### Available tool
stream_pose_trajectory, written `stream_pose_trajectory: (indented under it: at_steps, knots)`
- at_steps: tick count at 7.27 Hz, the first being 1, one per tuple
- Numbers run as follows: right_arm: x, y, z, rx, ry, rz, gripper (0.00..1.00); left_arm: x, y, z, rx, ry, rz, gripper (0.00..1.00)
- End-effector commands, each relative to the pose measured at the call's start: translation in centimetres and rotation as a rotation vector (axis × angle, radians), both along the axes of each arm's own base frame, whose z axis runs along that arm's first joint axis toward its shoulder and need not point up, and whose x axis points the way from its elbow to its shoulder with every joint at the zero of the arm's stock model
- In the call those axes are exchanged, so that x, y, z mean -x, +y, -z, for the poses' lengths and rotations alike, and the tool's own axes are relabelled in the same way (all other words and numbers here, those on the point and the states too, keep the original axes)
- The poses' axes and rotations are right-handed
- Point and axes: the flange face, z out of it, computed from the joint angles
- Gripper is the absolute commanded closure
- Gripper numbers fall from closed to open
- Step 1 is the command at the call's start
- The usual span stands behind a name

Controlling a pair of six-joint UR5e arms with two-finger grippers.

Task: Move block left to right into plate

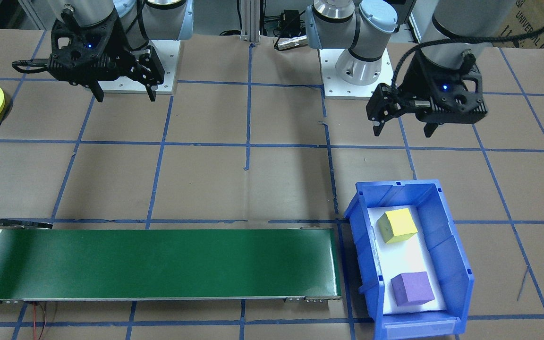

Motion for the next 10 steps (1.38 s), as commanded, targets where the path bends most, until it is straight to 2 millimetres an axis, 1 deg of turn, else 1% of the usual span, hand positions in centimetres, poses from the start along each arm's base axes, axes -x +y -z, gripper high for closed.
stream_pose_trajectory:
  at_steps: [1,2,3,4,5,6,7,8,9,10]
  knots:
    - [0.0,0.1,0.1,-0.005,0.0,0.0,0.0,-2.3,-3.9,3.5,0.021,0.039,0.016,0.0]
    - [0.0,0.1,0.1,-0.005,0.0,0.0,0.0,-4.0,-7.2,6.7,0.033,0.041,-0.006,0.0]
    - [0.0,0.0,0.2,-0.006,-0.001,0.0,0.0,-4.7,-10.0,10.0,0.068,0.036,0.005,0.0]
    - [0.0,0.0,0.3,-0.008,-0.001,0.0,0.0,-5.8,-12.6,12.1,0.124,0.016,0.07,0.0]
    - [0.0,0.1,0.3,-0.009,-0.001,0.0,0.0,-6.7,-14.9,13.7,0.116,0.015,0.067,0.0]
    - [0.0,0.0,0.3,-0.009,-0.001,0.0,0.0,-7.0,-16.9,15.2,0.109,0.019,0.072,0.0]
    - [0.0,0.1,0.2,-0.008,-0.001,0.0,0.0,-7.2,-18.4,18.2,0.074,0.027,0.07,0.0]
    - [0.0,0.1,0.1,-0.006,-0.001,0.0,0.0,-7.4,-19.4,20.1,0.082,0.025,0.073,0.0]
    - [0.0,0.0,0.3,-0.008,-0.001,0.0,0.0,-7.6,-20.4,20.6,0.115,0.018,0.071,0.0]
    - [0.0,0.1,0.2,-0.008,-0.001,0.0,0.0,-7.7,-21.0,22.1,0.103,0.021,0.069,0.0]
